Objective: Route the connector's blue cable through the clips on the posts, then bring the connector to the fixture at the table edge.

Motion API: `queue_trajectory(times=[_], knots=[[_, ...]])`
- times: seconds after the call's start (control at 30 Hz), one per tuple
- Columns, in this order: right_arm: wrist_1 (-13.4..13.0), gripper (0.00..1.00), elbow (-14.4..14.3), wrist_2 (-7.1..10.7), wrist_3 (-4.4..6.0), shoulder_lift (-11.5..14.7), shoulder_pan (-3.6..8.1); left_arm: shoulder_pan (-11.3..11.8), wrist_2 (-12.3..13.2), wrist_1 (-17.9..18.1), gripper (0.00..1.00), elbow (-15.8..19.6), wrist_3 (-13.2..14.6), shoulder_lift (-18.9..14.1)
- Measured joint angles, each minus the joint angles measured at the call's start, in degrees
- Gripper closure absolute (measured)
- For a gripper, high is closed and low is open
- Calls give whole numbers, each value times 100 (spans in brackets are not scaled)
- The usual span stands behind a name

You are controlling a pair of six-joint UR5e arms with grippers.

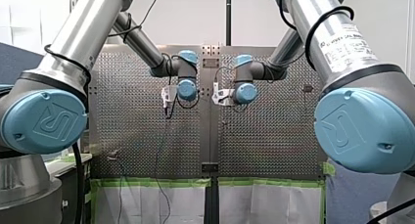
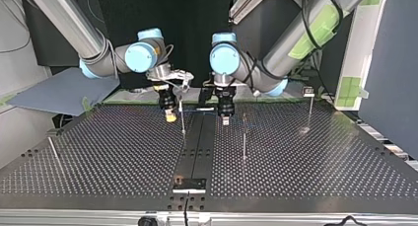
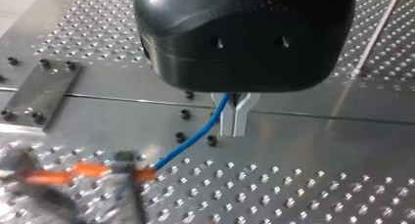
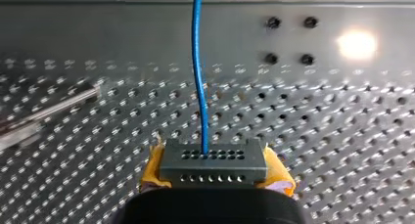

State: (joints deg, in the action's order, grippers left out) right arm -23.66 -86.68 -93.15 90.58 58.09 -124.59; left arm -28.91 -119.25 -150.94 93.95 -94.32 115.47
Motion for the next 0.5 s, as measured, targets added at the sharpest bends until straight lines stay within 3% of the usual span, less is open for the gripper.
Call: queue_trajectory(times=[0.23,0.5], knots=[[-13,100,-224,-155,-13,-1,0,-77,20,98,100,99,33,266],[-100,100,-546,-339,-55,-2,1,-158,13,314,100,337,40,337]])
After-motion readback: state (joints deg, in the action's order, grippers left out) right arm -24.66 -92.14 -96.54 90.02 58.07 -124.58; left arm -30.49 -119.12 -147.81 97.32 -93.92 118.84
